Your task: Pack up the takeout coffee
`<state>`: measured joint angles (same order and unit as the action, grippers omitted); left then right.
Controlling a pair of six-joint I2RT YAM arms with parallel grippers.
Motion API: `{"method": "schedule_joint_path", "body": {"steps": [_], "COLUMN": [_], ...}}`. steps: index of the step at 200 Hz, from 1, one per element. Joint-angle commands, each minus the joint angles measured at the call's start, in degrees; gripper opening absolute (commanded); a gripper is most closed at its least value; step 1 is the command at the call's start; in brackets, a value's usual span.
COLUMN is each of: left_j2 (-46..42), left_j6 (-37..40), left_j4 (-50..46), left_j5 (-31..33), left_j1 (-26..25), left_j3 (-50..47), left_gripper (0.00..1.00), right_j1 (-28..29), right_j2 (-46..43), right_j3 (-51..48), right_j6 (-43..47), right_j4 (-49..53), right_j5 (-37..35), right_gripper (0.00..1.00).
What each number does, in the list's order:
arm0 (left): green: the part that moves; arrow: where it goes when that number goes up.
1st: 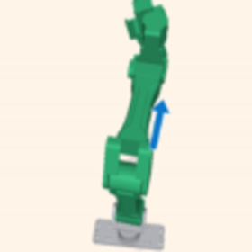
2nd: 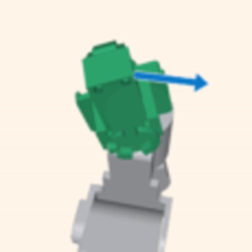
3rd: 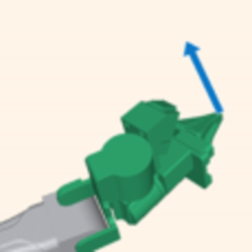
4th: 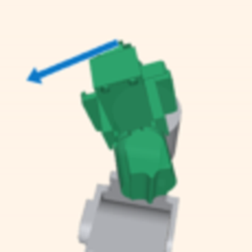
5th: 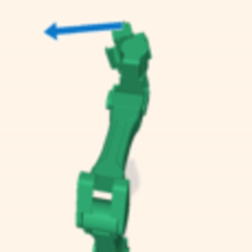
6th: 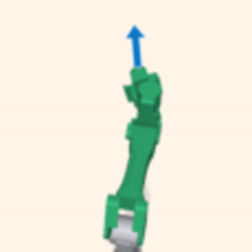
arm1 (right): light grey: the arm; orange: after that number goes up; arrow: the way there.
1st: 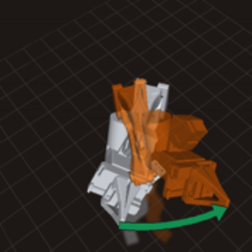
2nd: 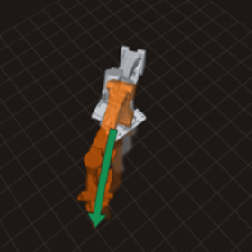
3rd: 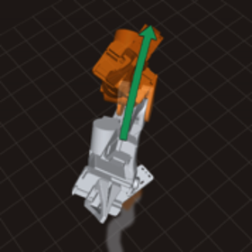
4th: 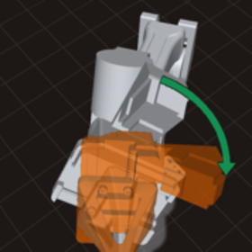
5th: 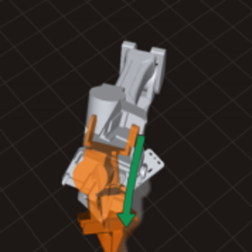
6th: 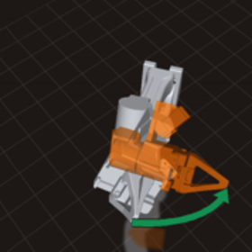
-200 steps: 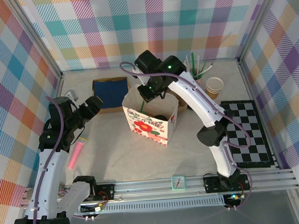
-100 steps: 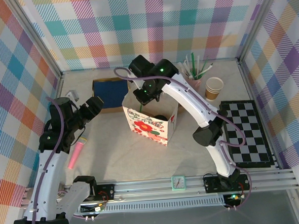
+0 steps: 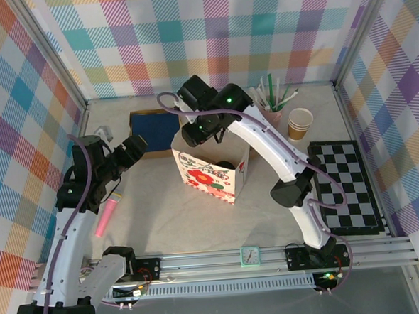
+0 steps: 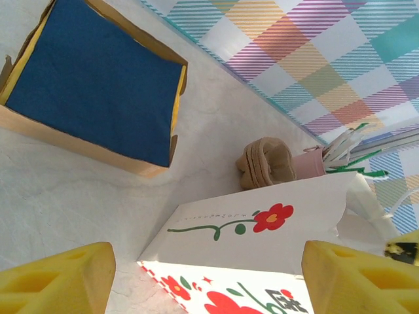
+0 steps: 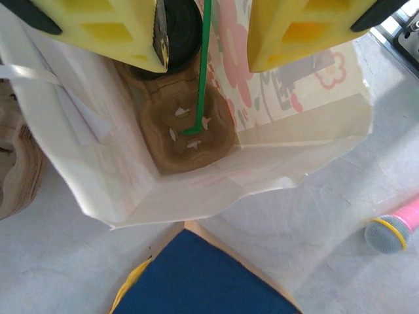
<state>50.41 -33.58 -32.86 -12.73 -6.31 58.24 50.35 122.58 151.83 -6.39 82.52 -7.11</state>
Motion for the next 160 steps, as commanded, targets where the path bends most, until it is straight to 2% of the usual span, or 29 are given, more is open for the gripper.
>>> {"method": "schedule_joint_path", "body": {"steps": [1,61,122,160], "left_j2": [0.63,7.85,15.22,18.98], "left_j6": [0.75,3.72,2.53,2.3], "left_j4": [0.91,-1.15,4.07,6.66], "left_j5": [0.45,0.69,-1.84,-2.66], "left_j1": [-0.56,-1.08,-1.1,-1.51], "left_j3": [0.99,5.06,5.13,5.79], "left_gripper": [0.75,0.76,0.75,0.75], "right_j1": [0.54,0.45,0.29,-1.77], "right_j2": [-6.12,-16.33,-26.09,-35.84], "right_j3": [-0.27,-10.31,-19.43,-36.21], "right_j6": [-0.34,-1.63,-3.44,-8.98], "right_j4": [-1.48,-4.94,-4.36,-5.59], "right_j5": [0.06,-2.86,-13.13,-14.51], "right_gripper": [0.4,0.57,0.61,0.63]}}
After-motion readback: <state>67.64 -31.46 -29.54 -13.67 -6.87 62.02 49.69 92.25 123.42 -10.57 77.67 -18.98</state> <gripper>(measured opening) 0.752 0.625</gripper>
